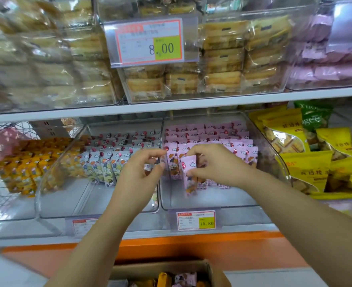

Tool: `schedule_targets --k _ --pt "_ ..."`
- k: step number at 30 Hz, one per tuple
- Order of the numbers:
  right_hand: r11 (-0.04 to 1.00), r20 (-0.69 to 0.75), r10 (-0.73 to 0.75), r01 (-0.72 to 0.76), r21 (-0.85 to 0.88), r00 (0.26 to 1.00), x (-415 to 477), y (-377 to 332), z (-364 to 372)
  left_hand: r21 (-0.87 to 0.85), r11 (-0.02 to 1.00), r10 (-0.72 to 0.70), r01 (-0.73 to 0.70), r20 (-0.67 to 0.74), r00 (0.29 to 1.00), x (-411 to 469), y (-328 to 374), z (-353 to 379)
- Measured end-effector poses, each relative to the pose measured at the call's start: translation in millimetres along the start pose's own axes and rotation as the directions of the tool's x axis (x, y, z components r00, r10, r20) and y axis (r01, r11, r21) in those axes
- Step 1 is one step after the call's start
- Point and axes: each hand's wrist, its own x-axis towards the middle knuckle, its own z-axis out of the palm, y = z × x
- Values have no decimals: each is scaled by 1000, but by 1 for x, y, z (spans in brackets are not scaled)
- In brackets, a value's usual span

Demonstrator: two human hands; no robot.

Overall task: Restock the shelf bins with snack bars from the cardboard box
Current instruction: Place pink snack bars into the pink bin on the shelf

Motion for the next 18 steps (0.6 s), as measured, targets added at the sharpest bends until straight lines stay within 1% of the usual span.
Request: schedule_targets --k 3,4,5,7,9,12,15,18 --pt "994 -87 -1 -9 -109 996 25 1 18 -7 999 -38 38 52 998 0 -15 3" --pt "982 -98 -11 -8 -189 995 33 3 23 -17 999 -35 36 64 997 -1 -18 5" --pt "955 -102 -25 -6 -298 994 40 5 28 -22 999 -25 26 68 997 -2 -21 5" --pt "862 -102 -53 -6 -506 993 48 7 33 -24 1000 0 2 68 998 -1 -23 4" --pt "804 -142 -62 -35 -594 988 52 7 35 -23 1000 21 -19 73 997 0 -26 4" --pt "805 -207 -78 -60 -590 975 53 7 34 -20 1000 21 -20 85 996 1 -29 3" --pt "838 -235 -87 -57 -543 968 46 6 33 -18 999 34 -33 91 995 0 -29 2" --pt "871 -280 -86 -64 -486 956 27 3 30 3 997 75 -75 88 993 -3 -30 2"
